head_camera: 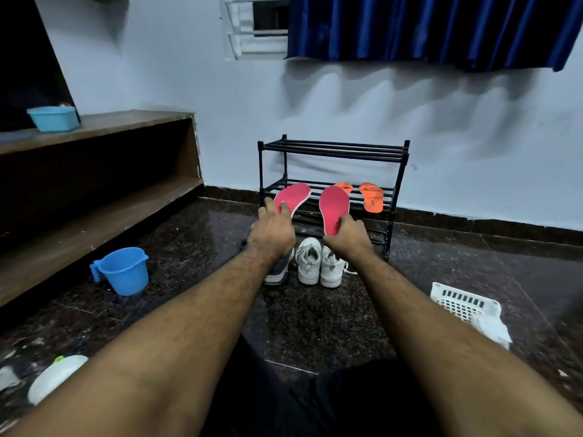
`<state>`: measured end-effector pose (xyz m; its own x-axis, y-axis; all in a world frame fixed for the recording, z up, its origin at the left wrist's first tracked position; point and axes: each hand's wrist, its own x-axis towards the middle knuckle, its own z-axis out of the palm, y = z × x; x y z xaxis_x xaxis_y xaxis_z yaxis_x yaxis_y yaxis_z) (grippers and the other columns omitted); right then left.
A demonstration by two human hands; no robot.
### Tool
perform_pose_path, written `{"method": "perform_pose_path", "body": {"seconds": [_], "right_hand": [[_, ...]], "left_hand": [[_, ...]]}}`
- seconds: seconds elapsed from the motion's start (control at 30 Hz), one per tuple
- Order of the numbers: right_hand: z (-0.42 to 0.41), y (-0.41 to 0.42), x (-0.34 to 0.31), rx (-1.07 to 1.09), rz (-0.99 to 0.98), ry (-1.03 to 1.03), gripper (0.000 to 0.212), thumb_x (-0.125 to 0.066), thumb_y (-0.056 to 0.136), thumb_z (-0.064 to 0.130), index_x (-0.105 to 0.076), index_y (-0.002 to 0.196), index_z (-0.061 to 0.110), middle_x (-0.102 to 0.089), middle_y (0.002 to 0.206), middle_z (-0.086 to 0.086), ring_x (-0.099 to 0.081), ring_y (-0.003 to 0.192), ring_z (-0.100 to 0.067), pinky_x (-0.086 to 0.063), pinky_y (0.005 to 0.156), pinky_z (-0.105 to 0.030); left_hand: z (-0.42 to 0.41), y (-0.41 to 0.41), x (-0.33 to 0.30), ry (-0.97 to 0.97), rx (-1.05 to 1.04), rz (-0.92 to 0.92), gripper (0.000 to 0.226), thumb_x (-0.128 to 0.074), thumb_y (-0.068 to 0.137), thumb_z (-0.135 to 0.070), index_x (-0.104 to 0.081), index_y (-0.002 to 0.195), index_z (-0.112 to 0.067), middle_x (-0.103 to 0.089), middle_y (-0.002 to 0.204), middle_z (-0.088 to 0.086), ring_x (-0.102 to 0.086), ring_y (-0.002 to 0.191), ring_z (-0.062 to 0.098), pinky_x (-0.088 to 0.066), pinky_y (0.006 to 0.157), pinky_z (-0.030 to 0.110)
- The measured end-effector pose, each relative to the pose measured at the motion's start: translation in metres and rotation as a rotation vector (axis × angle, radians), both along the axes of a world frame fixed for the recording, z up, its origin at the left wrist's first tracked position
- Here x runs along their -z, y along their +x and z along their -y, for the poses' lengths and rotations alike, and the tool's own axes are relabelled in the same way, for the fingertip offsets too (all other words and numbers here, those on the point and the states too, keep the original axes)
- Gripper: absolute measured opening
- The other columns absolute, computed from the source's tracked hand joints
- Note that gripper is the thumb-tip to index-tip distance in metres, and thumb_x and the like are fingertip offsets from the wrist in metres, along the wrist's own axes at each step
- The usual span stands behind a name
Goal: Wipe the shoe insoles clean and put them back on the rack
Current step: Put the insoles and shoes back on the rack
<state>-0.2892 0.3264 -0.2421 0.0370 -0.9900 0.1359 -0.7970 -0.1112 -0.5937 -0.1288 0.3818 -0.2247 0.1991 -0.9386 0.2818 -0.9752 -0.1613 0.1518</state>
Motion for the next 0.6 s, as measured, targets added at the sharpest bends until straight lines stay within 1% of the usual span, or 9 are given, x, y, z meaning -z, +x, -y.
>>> {"method": "perform_pose_path", "body": {"seconds": [0.07, 0.17, 0.33, 0.4, 0.5, 0.6], "right_hand": [[0.016, -0.001, 0.005, -0.002, 0.005, 0.007, 0.059, -0.070, 0.073, 0.032, -0.051, 0.124, 0.009, -0.051, 0.118, -0.017, -0.057, 0.103, -0.036, -0.052, 0.093, -0.048], [0.043, 0.001, 0.012, -0.005, 0.027, 0.021, 0.057, -0.068, 0.073, 0.031, -0.052, 0.123, 0.009, -0.051, 0.117, -0.017, -0.058, 0.101, -0.037, -0.054, 0.090, -0.048], [0.115, 0.013, 0.030, 0.020, 0.007, 0.033, 0.055, -0.069, 0.075, 0.031, -0.052, 0.123, 0.009, -0.048, 0.117, -0.017, -0.057, 0.103, -0.038, -0.051, 0.093, -0.047], [0.152, 0.024, 0.040, 0.021, 0.003, 0.028, 0.052, -0.069, 0.077, 0.032, -0.053, 0.121, 0.008, -0.049, 0.116, -0.018, -0.057, 0.102, -0.038, -0.051, 0.094, -0.046], [0.205, 0.044, 0.050, 0.008, 0.007, 0.016, 0.049, -0.070, 0.077, 0.031, -0.055, 0.117, 0.008, -0.051, 0.115, -0.018, -0.057, 0.101, -0.038, -0.051, 0.093, -0.045], [0.259, 0.067, 0.057, -0.008, -0.012, -0.010, 0.048, -0.071, 0.078, 0.029, -0.055, 0.119, 0.009, -0.052, 0.115, -0.018, -0.056, 0.103, -0.037, -0.050, 0.094, -0.043]], "left_hand": [[0.020, -0.004, 0.008, -0.003, -0.014, 0.003, 0.059, -0.039, 0.100, -0.019, -0.022, 0.154, -0.002, -0.018, 0.158, 0.026, -0.035, 0.134, 0.042, -0.046, 0.098, 0.055], [0.054, -0.007, 0.016, -0.016, -0.007, 0.029, 0.057, -0.039, 0.099, -0.016, -0.025, 0.152, 0.000, -0.022, 0.158, 0.022, -0.040, 0.129, 0.040, -0.050, 0.093, 0.053], [0.128, 0.004, 0.032, -0.033, 0.027, 0.143, 0.056, -0.039, 0.099, -0.014, -0.026, 0.152, 0.002, -0.025, 0.158, 0.024, -0.045, 0.126, 0.037, -0.053, 0.089, 0.045], [0.165, 0.016, 0.042, -0.055, 0.012, 0.143, 0.055, -0.039, 0.099, -0.013, -0.027, 0.151, 0.003, -0.027, 0.156, 0.025, -0.046, 0.125, 0.036, -0.054, 0.088, 0.043], [0.219, 0.039, 0.057, -0.060, -0.013, 0.105, 0.055, -0.041, 0.098, -0.009, -0.027, 0.149, 0.006, -0.028, 0.153, 0.026, -0.045, 0.124, 0.037, -0.054, 0.088, 0.045], [0.276, 0.062, 0.071, -0.036, -0.016, 0.101, 0.058, -0.043, 0.097, -0.007, -0.025, 0.150, 0.006, -0.027, 0.153, 0.026, -0.042, 0.127, 0.038, -0.052, 0.092, 0.046]]}}
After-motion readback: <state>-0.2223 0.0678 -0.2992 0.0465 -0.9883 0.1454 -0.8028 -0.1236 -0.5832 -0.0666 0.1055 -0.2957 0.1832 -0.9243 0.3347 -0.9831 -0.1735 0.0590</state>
